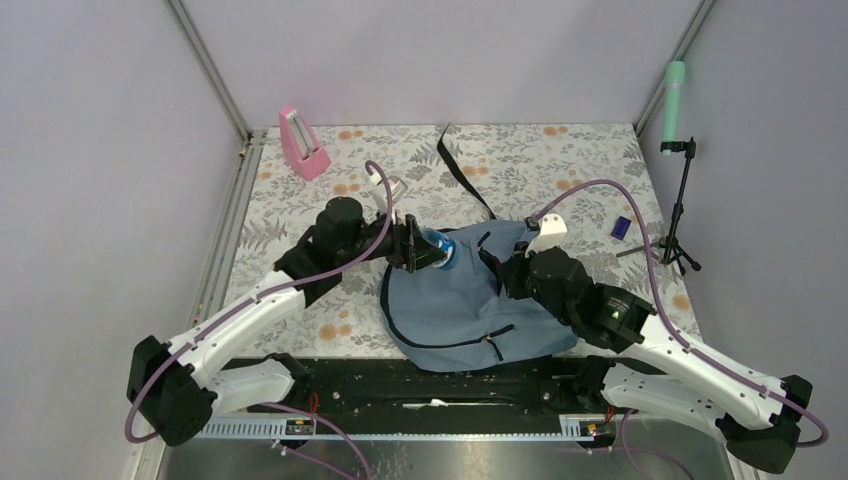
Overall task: Pack the student bag
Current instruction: Place the personal item in the student bag.
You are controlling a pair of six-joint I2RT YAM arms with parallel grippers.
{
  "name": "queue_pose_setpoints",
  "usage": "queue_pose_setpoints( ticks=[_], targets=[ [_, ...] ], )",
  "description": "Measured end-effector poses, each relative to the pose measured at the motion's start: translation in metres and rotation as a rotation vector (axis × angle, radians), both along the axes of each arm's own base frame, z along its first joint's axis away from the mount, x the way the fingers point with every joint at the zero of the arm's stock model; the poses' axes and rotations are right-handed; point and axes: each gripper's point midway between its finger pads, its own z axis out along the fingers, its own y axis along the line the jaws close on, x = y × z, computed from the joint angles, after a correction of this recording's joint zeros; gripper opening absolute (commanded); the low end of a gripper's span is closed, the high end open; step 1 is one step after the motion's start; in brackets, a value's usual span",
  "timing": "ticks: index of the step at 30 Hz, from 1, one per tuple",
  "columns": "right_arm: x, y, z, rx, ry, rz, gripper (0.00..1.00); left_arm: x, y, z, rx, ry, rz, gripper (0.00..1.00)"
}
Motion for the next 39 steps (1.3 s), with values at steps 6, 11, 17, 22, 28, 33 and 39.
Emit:
queue_pose_setpoints(
  ticks=[6, 11, 17, 22, 28, 33, 39],
  targets=[
    [0.001, -0.001, 0.001, -0.02, -0.017, 0.014, 0.1, 0.008, -0.031, -0.013, -0.07, 0.002, -0.018, 0.28],
    [0.0, -0.001, 0.002, -0.022, -0.023, 0.019, 0.1, 0.002, -0.059, -0.033, -0.098, 0.038, -0.06, 0.28],
    [0.0, -0.001, 0.008, 0.002, -0.038, 0.019, 0.1, 0.012, -0.082, -0.052, -0.128, 0.057, -0.057, 0.28],
    [-0.001, -0.003, 0.008, 0.008, -0.036, 0.017, 0.1, 0.015, -0.1, -0.07, -0.146, 0.09, -0.065, 0.27],
    [-0.003, -0.005, 0.012, 0.022, -0.043, 0.016, 0.1, 0.001, -0.119, -0.085, -0.145, 0.13, -0.092, 0.28],
    [-0.002, -0.006, 0.012, 0.02, -0.045, 0.012, 0.1, -0.012, -0.132, -0.073, -0.2, 0.13, -0.117, 0.28],
    [0.002, -0.013, 0.008, -0.008, -0.055, -0.026, 0.1, -0.018, -0.153, -0.069, -0.29, 0.135, -0.138, 0.3]
  ],
)
